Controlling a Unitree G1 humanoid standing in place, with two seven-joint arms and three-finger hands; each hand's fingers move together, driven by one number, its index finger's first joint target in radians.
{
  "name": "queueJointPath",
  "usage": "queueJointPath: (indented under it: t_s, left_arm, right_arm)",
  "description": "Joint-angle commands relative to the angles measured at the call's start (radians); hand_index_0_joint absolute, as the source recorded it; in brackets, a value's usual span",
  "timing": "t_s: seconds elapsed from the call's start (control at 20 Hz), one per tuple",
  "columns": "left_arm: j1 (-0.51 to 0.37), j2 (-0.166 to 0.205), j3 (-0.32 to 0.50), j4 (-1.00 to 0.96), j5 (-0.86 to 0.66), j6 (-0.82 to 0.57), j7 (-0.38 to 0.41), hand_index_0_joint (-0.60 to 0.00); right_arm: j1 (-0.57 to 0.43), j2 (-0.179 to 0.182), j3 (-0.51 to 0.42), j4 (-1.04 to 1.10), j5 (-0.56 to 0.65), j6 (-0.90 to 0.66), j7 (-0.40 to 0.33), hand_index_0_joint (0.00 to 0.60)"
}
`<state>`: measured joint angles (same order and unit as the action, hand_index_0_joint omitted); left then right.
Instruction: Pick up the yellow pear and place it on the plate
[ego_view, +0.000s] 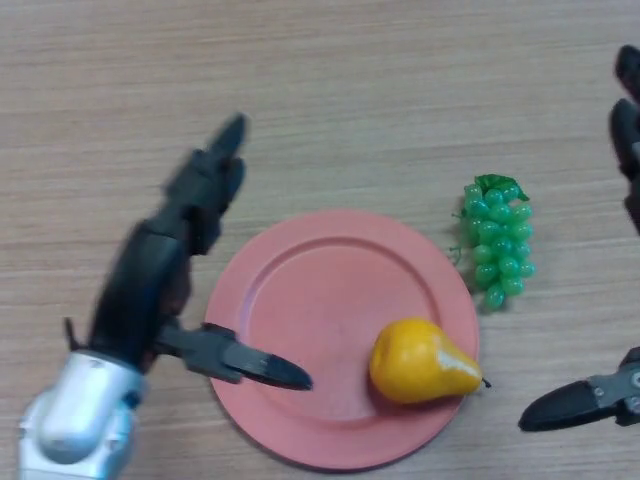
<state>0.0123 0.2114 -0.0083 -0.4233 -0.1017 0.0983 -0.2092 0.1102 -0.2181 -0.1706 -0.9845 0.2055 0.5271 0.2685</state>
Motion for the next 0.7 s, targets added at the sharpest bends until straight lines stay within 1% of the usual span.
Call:
queueJointPath:
  t_s: [0.05,0.1,0.15,0.2,0.25,0.3,0.35,0.45,0.5,0.6,0.7]
  left_arm:
    - [-0.006,0.046,0.142,-0.134,-0.105,0.012,-0.038,0.000]
    - [-0.002,0.053,0.177,-0.156,-0.129,0.042,-0.037,0.000]
    - [-0.006,0.058,0.224,-0.171,-0.159,0.044,-0.029,0.000]
    - [0.002,0.069,0.242,-0.177,-0.140,0.039,-0.039,0.000]
    - [0.005,0.086,0.281,-0.184,-0.123,0.056,-0.064,0.000]
    - [-0.010,0.079,0.300,-0.180,-0.145,0.062,-0.037,0.000]
    - [-0.022,0.089,0.324,-0.194,-0.170,0.080,-0.015,0.000]
    - [-0.025,0.090,0.317,-0.234,-0.167,0.091,0.010,0.000]
    - [-0.020,0.088,0.315,-0.249,-0.167,0.096,0.009,0.000]
    - [-0.015,0.086,0.327,-0.277,-0.184,0.127,0.008,0.000]
    - [-0.021,0.097,0.358,-0.288,-0.197,0.137,0.006,0.000]
  right_arm:
    - [-0.015,-0.010,-0.018,-0.029,0.013,-0.099,-0.009,0.000]
    - [-0.017,-0.011,-0.016,-0.022,0.005,-0.115,-0.010,0.000]
    - [-0.017,-0.008,-0.003,0.000,-0.012,-0.150,-0.014,0.000]
    - [-0.015,-0.008,0.009,0.014,-0.028,-0.172,-0.014,0.000]
    - [-0.018,-0.009,0.025,0.029,-0.032,-0.177,-0.014,0.000]
    - [-0.018,-0.011,0.030,0.031,-0.032,-0.172,-0.011,0.000]
    - [-0.018,-0.012,0.033,0.032,-0.025,-0.165,-0.008,0.000]
    - [-0.019,-0.014,0.035,0.028,-0.015,-0.145,-0.003,0.000]
    - [-0.019,-0.014,0.036,0.029,-0.015,-0.145,-0.001,0.000]
    - [-0.020,-0.017,0.047,0.021,-0.013,-0.120,0.009,0.000]
    - [-0.015,-0.014,0.046,0.026,0.007,-0.112,0.014,0.000]
